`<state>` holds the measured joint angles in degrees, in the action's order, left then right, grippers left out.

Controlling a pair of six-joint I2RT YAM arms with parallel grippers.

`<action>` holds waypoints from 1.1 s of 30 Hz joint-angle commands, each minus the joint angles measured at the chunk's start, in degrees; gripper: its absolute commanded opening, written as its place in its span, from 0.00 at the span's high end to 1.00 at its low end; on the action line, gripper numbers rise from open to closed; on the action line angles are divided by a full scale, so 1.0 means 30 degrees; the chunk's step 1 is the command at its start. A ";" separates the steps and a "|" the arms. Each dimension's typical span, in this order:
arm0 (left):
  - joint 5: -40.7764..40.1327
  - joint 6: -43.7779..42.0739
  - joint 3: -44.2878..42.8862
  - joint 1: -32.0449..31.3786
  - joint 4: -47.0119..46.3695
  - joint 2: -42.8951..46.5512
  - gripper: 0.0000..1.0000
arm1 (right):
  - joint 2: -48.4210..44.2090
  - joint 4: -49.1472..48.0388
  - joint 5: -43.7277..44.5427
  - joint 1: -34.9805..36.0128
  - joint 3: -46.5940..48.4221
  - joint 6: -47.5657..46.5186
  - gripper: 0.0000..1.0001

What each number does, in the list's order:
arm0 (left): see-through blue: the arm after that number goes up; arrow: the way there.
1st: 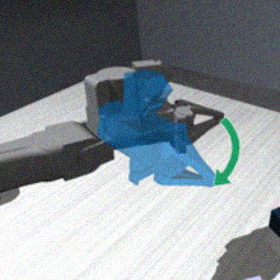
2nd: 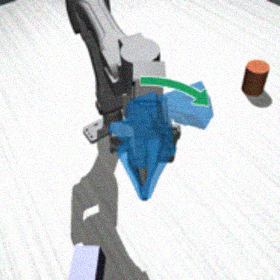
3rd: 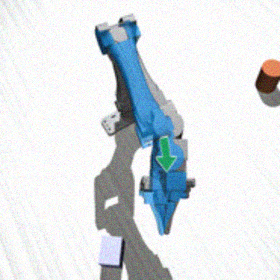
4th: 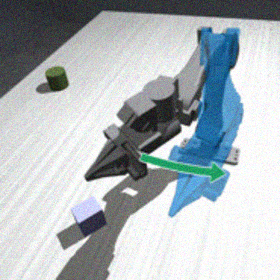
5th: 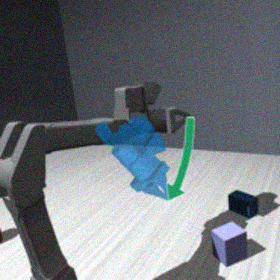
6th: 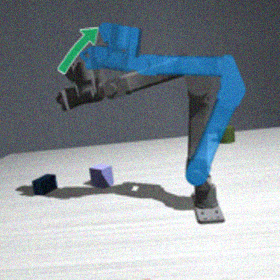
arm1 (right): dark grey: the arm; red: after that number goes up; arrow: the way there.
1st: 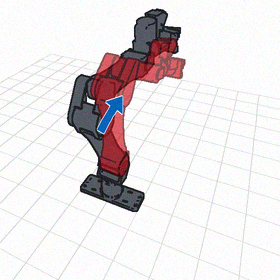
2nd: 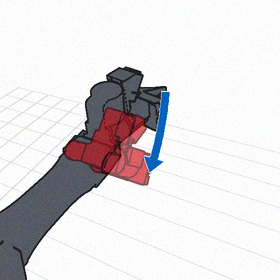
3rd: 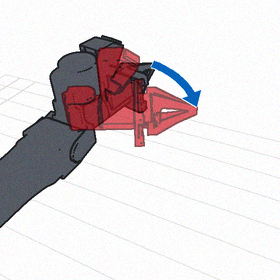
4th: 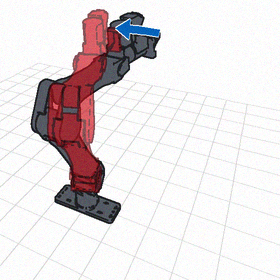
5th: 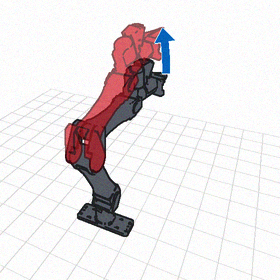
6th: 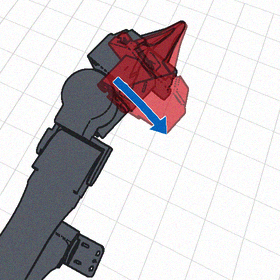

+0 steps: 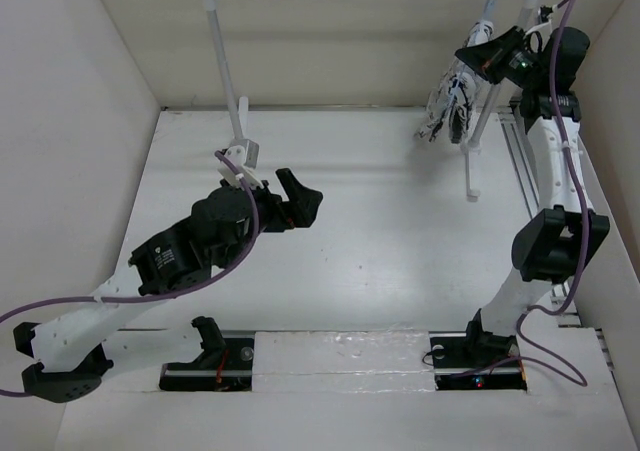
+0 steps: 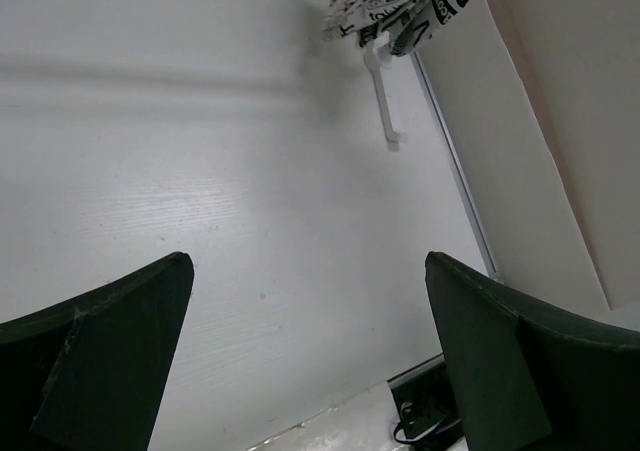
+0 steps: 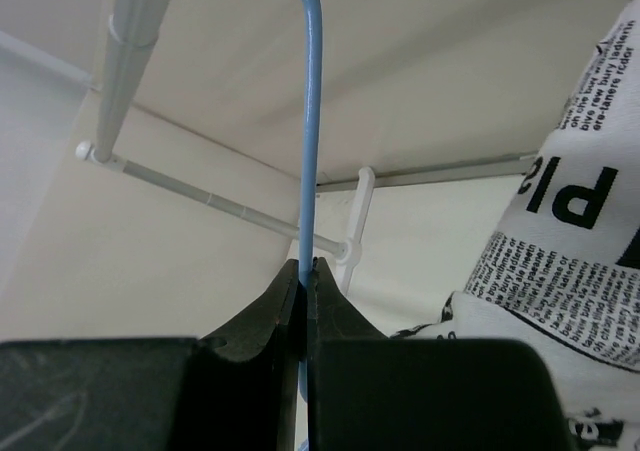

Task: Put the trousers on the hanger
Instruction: Place the hanger at the clothesline, then reset both arms

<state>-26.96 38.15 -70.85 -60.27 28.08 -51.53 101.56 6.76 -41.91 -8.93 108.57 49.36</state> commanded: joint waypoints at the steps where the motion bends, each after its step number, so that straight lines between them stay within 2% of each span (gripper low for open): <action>1: -0.0007 0.0319 0.0354 0.0022 -0.0599 0.0359 0.01 | -0.0221 -0.3309 -0.0796 -0.0362 0.1632 -0.0371 1.00; 8: -0.0124 0.0320 0.0385 0.0022 -0.0482 0.0125 0.01 | -0.0133 -0.4774 -0.0941 -0.0715 -0.1381 -0.0195 1.00; 17: -0.0212 0.0349 0.0237 0.0022 -0.0423 -0.0519 0.01 | -0.0834 -0.5331 -0.1059 -0.1711 -0.3319 -0.0662 0.99; 19: -0.0299 0.0466 0.0237 0.0022 -0.0306 -0.0636 0.01 | -0.0952 -0.5360 -0.1233 -0.1916 -0.3817 -0.0751 0.77; 20: -0.0416 0.0495 0.0209 0.0022 -0.0277 -0.0637 0.01 | -0.0981 -0.5447 -0.1322 -0.2148 -0.3963 -0.0781 0.49; 22: -0.0564 0.0467 0.0033 0.0022 -0.0131 -0.0782 0.01 | -0.1215 -0.5449 -0.1527 -0.2325 -0.4053 -0.0956 0.30; 23: -0.0767 0.0379 -0.0229 0.0022 -0.0072 -0.0812 0.01 | -0.1332 -0.5303 -0.1557 -0.2530 -0.3995 -0.1247 0.17; 24: -0.0914 0.0350 -0.0463 0.0022 0.0074 -0.0957 0.01 | -0.1507 -0.5070 -0.1586 -0.2532 -0.3849 -0.1453 0.11; 26: -0.1178 0.0292 -0.1106 0.0022 0.0397 -0.1368 0.01 | -0.2034 -0.3958 -0.1528 -0.3028 -0.3353 -0.2385 0.08; 27: -0.1063 0.0059 -0.1313 0.0022 0.0455 -0.1572 0.01 | -0.2326 -0.3519 -0.1470 -0.3378 -0.3205 -0.2740 0.00; 33: -0.0593 -0.1056 -0.2779 0.0022 0.0457 -0.2775 0.01 | -0.5897 -0.2344 -0.1353 -0.4494 -0.4927 -0.4557 0.00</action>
<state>-28.47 37.23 -75.90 -60.27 29.87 -59.68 91.46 0.05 -45.43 -21.39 95.20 40.56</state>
